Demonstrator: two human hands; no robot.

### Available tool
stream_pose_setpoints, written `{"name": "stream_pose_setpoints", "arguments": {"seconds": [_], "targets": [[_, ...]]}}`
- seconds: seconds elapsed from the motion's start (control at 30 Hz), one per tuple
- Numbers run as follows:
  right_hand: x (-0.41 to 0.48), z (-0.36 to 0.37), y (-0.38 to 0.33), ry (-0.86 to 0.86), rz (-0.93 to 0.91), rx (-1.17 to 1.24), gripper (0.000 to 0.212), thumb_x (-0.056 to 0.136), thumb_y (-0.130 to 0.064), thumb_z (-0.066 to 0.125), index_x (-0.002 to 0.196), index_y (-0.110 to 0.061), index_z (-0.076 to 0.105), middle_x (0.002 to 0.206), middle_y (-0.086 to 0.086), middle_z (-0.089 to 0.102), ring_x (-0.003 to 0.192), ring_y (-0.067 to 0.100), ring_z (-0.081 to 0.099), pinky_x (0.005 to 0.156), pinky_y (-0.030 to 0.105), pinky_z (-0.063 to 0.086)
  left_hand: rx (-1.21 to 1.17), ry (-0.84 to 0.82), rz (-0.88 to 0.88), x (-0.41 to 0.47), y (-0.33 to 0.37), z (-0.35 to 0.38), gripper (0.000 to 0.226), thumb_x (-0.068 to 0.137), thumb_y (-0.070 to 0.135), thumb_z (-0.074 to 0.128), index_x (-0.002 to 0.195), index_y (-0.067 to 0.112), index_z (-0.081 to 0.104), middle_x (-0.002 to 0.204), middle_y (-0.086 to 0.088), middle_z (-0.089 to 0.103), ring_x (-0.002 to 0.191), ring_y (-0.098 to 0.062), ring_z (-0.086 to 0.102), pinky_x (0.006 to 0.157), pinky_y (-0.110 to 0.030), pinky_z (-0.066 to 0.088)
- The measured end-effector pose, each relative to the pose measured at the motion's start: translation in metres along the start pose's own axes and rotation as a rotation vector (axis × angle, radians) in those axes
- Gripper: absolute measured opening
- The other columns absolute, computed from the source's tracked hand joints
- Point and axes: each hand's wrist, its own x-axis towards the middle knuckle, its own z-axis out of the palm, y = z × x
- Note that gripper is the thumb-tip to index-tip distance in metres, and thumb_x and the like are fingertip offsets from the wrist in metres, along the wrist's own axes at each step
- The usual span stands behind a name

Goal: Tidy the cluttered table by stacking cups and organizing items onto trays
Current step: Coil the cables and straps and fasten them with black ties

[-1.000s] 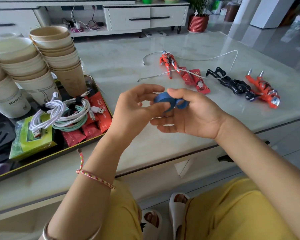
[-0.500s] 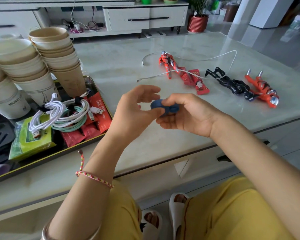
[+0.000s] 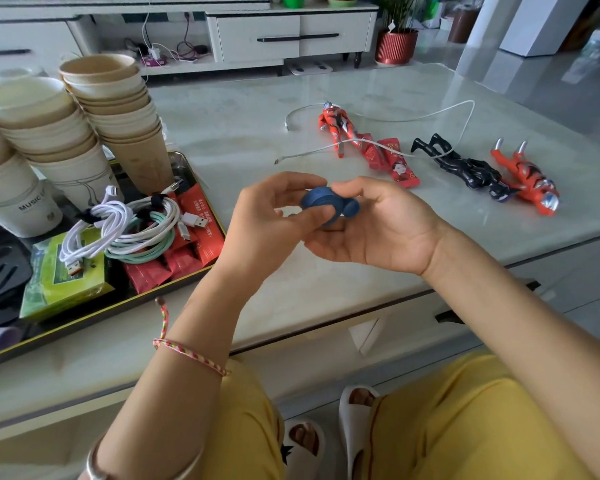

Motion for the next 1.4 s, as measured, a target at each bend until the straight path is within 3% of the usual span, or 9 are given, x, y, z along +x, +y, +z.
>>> {"name": "stream_pose_setpoints", "arguments": {"seconds": [0.13, 0.2, 0.43, 0.5, 0.7, 0.9, 1.13, 1.33, 1.4], "targets": [[0.0, 0.003, 0.0, -0.042, -0.04, 0.137, 0.035, 0.079, -0.02, 0.053, 0.108, -0.001, 0.059, 0.101, 0.018, 0.063, 0.085, 0.028, 0.067, 0.074, 0.035, 0.056, -0.191, -0.016, -0.044, 0.0, 0.002, -0.002, 0.023, 0.077, 0.007, 0.071, 0.09, 0.025, 0.066, 0.092, 0.001, 0.07, 0.089, -0.011, 0.065, 0.077, -0.023, 0.052], [0.0, 0.004, 0.0, -0.058, -0.057, 0.186, 0.035, 0.079, -0.019, 0.052, 0.107, -0.001, 0.059, 0.096, 0.019, 0.065, 0.084, 0.029, 0.067, 0.073, 0.036, 0.056, -0.296, -0.012, -0.07, 0.0, 0.002, -0.003, 0.022, 0.078, 0.006, 0.069, 0.094, 0.02, 0.066, 0.097, -0.007, 0.07, 0.094, -0.019, 0.066, 0.086, -0.027, 0.051], [0.002, 0.007, -0.002, -0.057, -0.094, 0.145, 0.034, 0.081, -0.02, 0.052, 0.111, -0.006, 0.057, 0.089, 0.01, 0.064, 0.075, 0.022, 0.064, 0.07, 0.031, 0.055, -0.473, -0.041, -0.09, 0.0, 0.004, -0.001, 0.019, 0.077, 0.005, 0.066, 0.093, 0.016, 0.063, 0.08, 0.003, 0.07, 0.072, -0.008, 0.065, 0.065, -0.015, 0.049], [0.003, 0.006, -0.003, -0.022, -0.094, 0.092, 0.032, 0.079, -0.019, 0.053, 0.108, -0.005, 0.061, 0.085, 0.009, 0.064, 0.07, 0.02, 0.063, 0.066, 0.029, 0.055, -0.415, -0.033, -0.065, 0.0, 0.003, -0.001, 0.021, 0.077, 0.001, 0.067, 0.091, 0.016, 0.062, 0.078, 0.005, 0.069, 0.069, -0.007, 0.064, 0.065, -0.014, 0.049], [0.005, 0.002, 0.0, 0.29, -0.052, -0.423, 0.012, 0.086, -0.017, 0.054, 0.084, -0.01, 0.064, 0.064, 0.002, 0.056, 0.051, 0.01, 0.055, 0.049, 0.019, 0.047, 0.329, -0.002, 0.097, 0.0, -0.007, 0.005, 0.027, 0.075, 0.008, 0.071, 0.097, 0.022, 0.066, 0.083, 0.018, 0.062, 0.081, 0.004, 0.058, 0.067, 0.003, 0.034], [0.005, 0.001, 0.003, 0.323, 0.018, -0.528, 0.019, 0.085, -0.026, 0.057, 0.097, -0.012, 0.063, 0.066, 0.0, 0.057, 0.052, 0.011, 0.053, 0.047, 0.02, 0.044, 0.33, -0.038, 0.055, 0.0, -0.008, 0.006, 0.018, 0.077, 0.011, 0.07, 0.083, 0.028, 0.069, 0.079, 0.015, 0.068, 0.077, -0.007, 0.064, 0.072, -0.019, 0.05], [0.0, -0.003, -0.001, 0.291, 0.011, -0.476, 0.02, 0.085, -0.032, 0.059, 0.094, -0.015, 0.067, 0.083, 0.003, 0.072, 0.073, 0.021, 0.07, 0.056, 0.02, 0.053, 0.332, 0.047, 0.012, 0.001, -0.01, 0.004, 0.017, 0.075, 0.009, 0.071, 0.088, 0.019, 0.073, 0.067, 0.022, 0.061, 0.067, 0.009, 0.059, 0.06, -0.003, 0.044], [0.005, 0.002, 0.007, 0.549, -0.246, -0.771, 0.02, 0.08, -0.025, 0.071, 0.089, -0.007, 0.066, 0.08, 0.008, 0.07, 0.061, 0.016, 0.069, 0.052, 0.02, 0.053, 0.42, 0.093, 0.034, 0.0, -0.011, 0.007, 0.014, 0.075, 0.008, 0.071, 0.087, 0.015, 0.073, 0.068, 0.009, 0.063, 0.072, -0.011, 0.065, 0.071, -0.026, 0.053], [0.006, 0.003, 0.006, 0.62, -0.331, -0.851, 0.021, 0.076, -0.025, 0.074, 0.082, -0.008, 0.064, 0.072, 0.004, 0.068, 0.055, 0.01, 0.066, 0.049, 0.018, 0.051, 0.415, 0.112, 0.033, 0.0, -0.012, 0.007, 0.014, 0.075, 0.008, 0.071, 0.087, 0.015, 0.073, 0.069, 0.008, 0.063, 0.072, -0.012, 0.065, 0.07, -0.024, 0.053]]}}
